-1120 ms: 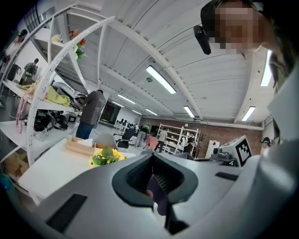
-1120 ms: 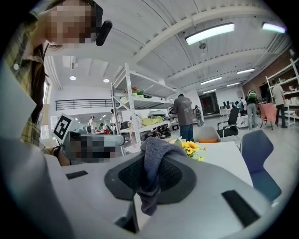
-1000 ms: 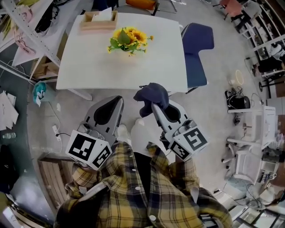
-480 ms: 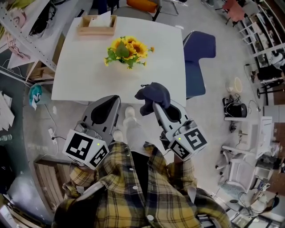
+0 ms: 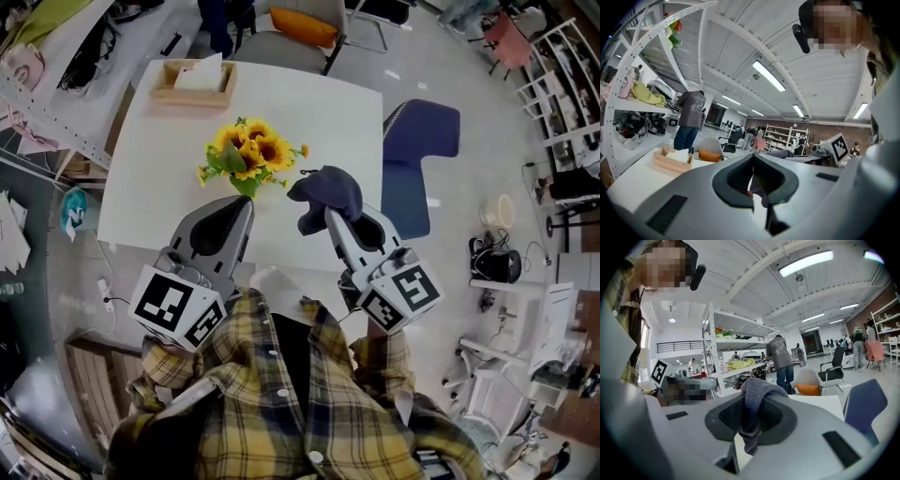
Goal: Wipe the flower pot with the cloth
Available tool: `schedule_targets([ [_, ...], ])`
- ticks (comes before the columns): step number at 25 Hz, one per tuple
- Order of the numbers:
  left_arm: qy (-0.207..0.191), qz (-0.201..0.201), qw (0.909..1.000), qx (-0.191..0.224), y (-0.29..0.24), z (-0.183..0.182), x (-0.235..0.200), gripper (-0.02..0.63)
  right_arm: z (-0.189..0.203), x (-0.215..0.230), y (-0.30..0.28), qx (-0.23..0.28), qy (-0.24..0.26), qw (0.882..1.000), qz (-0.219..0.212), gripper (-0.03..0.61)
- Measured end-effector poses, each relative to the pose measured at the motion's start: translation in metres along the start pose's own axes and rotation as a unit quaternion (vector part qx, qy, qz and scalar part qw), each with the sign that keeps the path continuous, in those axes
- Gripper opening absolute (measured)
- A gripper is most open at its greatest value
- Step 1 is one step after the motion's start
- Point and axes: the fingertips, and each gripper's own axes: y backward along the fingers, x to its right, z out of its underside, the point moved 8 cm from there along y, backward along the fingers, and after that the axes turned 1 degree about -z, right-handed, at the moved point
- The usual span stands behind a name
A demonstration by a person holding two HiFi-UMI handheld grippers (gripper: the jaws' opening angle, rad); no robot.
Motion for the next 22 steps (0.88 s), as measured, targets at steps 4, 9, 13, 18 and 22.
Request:
schedule_targets([
  [4, -0.004, -0.017, 0.9998, -0.001, -0.02, -0.003, -0.004, 0.009, -0.009, 0.029, -0.012, -0.004, 0.006, 1.0, -0.015, 0.035],
  [9, -0.003, -0.03, 0.9995, -0.009, -0.033, 0.0, -0.007, 0.009, -0.008, 0.054, -0.014, -0.002, -0.005, 1.0, -0.014, 0.034],
  [13, -0.008, -0.024, 0.9996, -0.013, -0.044, -0.003, -0.011, 0.009, -0.006, 0.065, -0.021, -0.002, -0.013, 1.0, -0.01, 0.035],
  [18, -0.003, -0.016, 0.9996, -0.022, -0.047, -0.002, -0.018, 0.009, 0.001, 0.071, -0.026, -0.011, -0.027, 1.0, -0.001, 0.034],
  [22, 0.01, -0.011, 0.999, -0.043, -0.046, 0.011, -0.025, 0.009, 0.012, 0.077, -0.031, -0.029, -0.038, 0.999, 0.01, 0.034],
])
